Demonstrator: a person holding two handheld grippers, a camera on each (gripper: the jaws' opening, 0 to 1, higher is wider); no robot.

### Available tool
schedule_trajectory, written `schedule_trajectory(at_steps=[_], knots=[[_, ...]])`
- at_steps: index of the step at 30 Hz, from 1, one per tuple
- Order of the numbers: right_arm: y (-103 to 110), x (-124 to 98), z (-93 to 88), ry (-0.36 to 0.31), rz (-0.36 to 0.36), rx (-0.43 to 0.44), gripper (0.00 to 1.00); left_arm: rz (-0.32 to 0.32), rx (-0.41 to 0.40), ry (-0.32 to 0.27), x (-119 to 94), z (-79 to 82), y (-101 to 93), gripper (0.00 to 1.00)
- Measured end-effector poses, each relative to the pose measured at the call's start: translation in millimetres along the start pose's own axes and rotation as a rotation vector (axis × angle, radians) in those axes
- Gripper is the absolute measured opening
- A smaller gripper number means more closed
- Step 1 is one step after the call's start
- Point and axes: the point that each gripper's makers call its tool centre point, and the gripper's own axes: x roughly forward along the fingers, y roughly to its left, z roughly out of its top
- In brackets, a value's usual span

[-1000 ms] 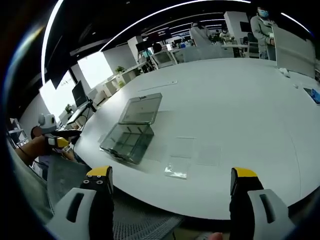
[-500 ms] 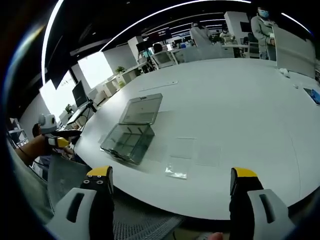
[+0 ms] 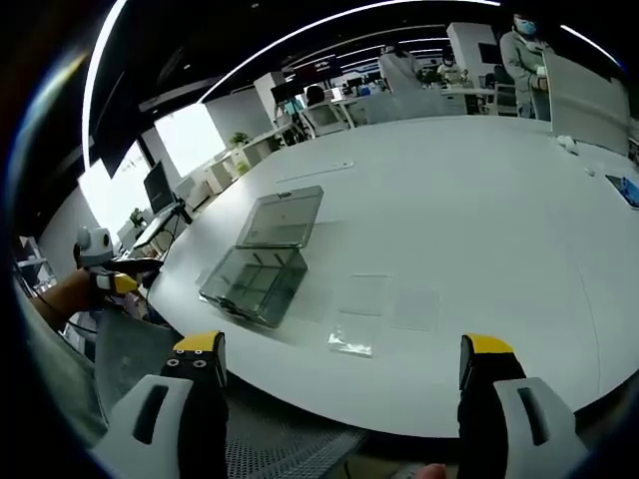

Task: Insert the divider into the dual guide fixture by aligning both edges with the guide slots and pushing it downward to the bottom, including one-sided entry, uneven engagement, binding, and posture correction.

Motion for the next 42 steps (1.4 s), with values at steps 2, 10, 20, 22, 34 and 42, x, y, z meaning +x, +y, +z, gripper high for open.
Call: schedule_trajectory(at_steps=[2, 10, 20, 22, 34, 42], knots=[[0.3, -0.1, 0.4, -0.001, 0.001, -0.001, 0.96, 0.002, 0.0, 0.0, 0.0, 0.0, 0.7, 0.99], [0.9, 0.4, 1.1, -0.005, 0.001, 0.0, 0.96, 0.0, 0.002, 0.0, 0.5, -0.1, 0.5, 0.99], [0.9, -0.4, 1.1, -0.005, 0.002, 0.004, 0.96, -0.004, 0.003, 0.0, 1.2, 0.8, -1.7, 0.99], [1.6, -0.7, 1.3, -0.006, 0.003, 0.001, 0.96, -0.004, 0.004, -0.002, 1.1, 1.2, -2.1, 0.99], [3.7, -2.9, 0.5, -0.008, 0.003, 0.0, 0.95, -0.004, 0.007, -0.004, -0.6, 1.7, -2.8, 0.99], [5.2, -4.0, 0.9, -0.011, 0.004, -0.001, 0.95, -0.005, 0.009, -0.007, -1.1, 1.9, -4.2, 0.99]])
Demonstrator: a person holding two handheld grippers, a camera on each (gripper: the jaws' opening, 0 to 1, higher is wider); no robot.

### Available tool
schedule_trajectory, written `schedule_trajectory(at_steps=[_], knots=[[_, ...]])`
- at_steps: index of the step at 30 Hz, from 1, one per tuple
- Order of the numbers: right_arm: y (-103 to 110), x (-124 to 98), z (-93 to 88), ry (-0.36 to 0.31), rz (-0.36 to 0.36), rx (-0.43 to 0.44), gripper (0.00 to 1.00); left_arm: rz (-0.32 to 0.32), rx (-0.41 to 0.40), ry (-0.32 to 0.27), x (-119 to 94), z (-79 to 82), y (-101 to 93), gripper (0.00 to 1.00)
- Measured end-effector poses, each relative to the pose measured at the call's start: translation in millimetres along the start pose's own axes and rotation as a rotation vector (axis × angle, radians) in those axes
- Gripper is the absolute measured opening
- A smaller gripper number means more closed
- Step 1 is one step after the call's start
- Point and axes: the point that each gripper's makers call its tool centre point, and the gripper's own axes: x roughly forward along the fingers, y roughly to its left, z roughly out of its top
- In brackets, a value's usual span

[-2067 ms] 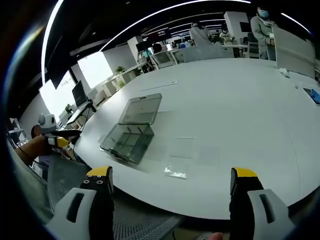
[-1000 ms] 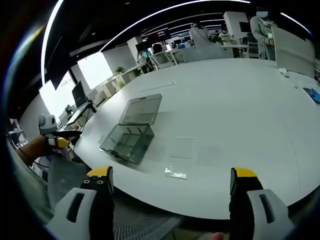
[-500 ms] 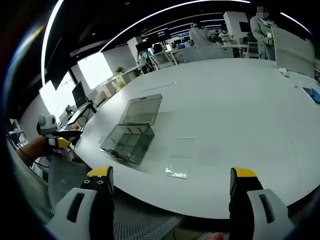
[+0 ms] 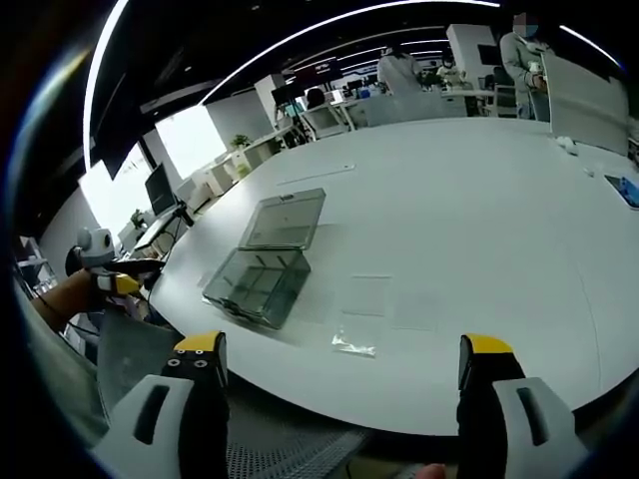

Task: Insert the divider into the dual guide fixture by aligning both edges with the guide slots and pushing it downward to the bottom, including one-sided entry, uneven engagement, binding, and posture correction.

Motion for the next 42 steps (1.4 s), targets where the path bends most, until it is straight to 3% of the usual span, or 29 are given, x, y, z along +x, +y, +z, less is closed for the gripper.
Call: schedule_trajectory(at_steps=[26, 37, 42], knots=[[7.4, 3.5, 2.1, 0.007, 0.025, -0.025, 0.94, -0.012, 0.008, -0.009, -1.0, 0.2, -4.4, 0.99], [20.1, 10.2, 2.1, 0.018, 0.091, -0.073, 0.92, -0.031, 0.026, -0.022, 0.2, 4.3, -11.4, 0.99], [30.0, 14.7, -1.2, 0.041, 0.14, -0.142, 0.9, -0.043, 0.039, -0.027, 0.8, 6.9, -18.0, 0.99]])
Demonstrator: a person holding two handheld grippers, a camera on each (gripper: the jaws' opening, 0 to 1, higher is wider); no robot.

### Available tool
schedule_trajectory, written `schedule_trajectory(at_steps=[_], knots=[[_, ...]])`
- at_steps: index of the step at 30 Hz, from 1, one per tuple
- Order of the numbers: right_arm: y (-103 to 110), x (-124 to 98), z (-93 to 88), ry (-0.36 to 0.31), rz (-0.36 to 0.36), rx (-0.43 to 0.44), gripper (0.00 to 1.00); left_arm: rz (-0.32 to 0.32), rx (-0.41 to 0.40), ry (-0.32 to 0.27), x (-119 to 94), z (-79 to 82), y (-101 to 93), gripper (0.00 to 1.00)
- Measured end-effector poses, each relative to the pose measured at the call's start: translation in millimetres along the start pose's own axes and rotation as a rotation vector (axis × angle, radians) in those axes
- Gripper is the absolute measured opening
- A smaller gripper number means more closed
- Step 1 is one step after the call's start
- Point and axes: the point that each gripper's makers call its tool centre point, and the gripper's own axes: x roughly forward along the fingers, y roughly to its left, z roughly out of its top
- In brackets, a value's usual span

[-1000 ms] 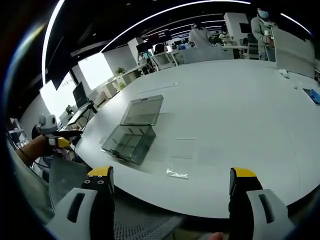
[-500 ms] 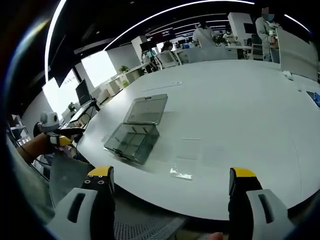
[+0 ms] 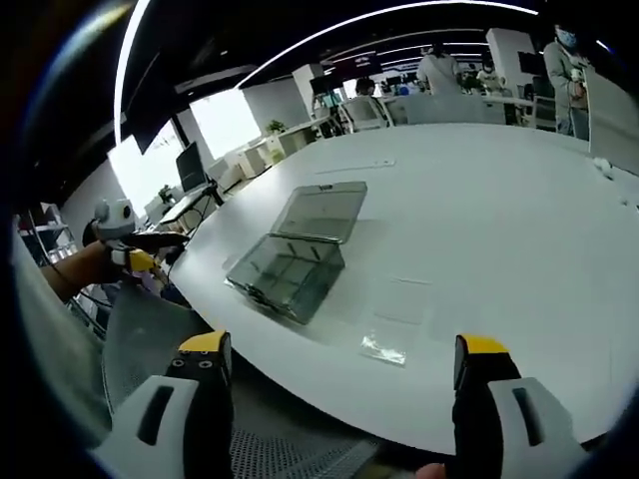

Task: Insert the divider into the dual guide fixture by aligning both edges with the guide slots and pushing it downward to the bottom, including one-sided entry, uneven engagement, binding, and posture correction.

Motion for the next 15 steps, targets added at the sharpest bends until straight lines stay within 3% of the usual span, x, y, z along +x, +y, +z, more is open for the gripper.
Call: schedule_trajectory(at_steps=[15], knots=[[3.5, 21.1, 3.8, 0.057, 0.077, -0.145, 0.87, -0.031, 0.046, -0.014, 4.5, 14.6, -19.4, 0.99]])
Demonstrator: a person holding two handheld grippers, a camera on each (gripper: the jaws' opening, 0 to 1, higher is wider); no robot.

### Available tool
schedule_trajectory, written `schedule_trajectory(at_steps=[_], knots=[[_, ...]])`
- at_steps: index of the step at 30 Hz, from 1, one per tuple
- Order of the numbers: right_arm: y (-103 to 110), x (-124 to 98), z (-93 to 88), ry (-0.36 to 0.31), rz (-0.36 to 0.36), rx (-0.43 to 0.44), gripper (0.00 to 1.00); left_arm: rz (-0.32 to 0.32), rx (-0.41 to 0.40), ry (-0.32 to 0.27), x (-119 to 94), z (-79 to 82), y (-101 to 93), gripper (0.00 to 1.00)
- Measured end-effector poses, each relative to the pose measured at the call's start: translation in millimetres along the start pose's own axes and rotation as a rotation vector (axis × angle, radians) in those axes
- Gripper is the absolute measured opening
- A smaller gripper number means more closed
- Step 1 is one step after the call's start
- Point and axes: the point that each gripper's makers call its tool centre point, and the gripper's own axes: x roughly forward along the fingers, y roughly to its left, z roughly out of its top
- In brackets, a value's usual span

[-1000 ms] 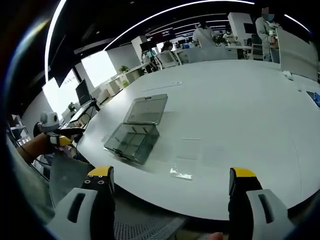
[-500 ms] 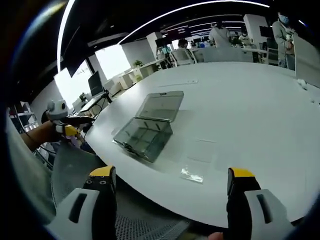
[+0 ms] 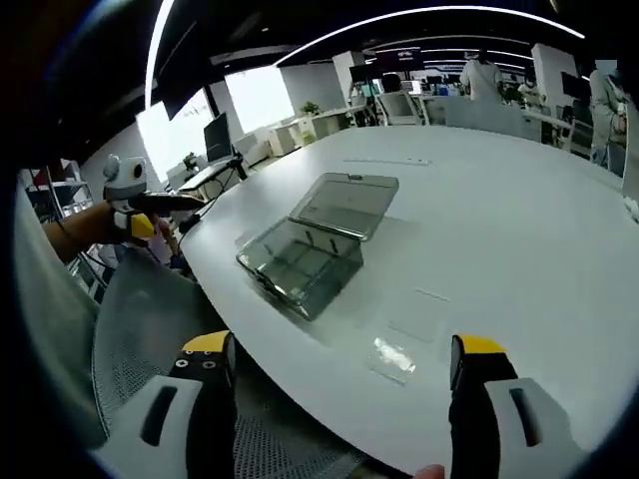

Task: Insert the divider into the dual guide fixture by aligning both edges with the guide slots and pushing it downward to the bottom, including one-sided entry, uneven engagement, binding, and posture correction.

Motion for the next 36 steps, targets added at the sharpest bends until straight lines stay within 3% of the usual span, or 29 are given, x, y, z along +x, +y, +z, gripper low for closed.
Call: schedule_trajectory(at_steps=[13, 36], knots=[[-13.9, 24.9, 2.5, 0.062, 0.017, -0.038, 0.82, -0.016, 0.02, -0.002, 7.8, 6.8, -12.8, 0.99], [-37.1, 55.0, -9.6, 0.183, -0.074, -0.008, 0.61, -0.049, 0.02, -0.001, 20.5, 7.4, -24.6, 0.96]])
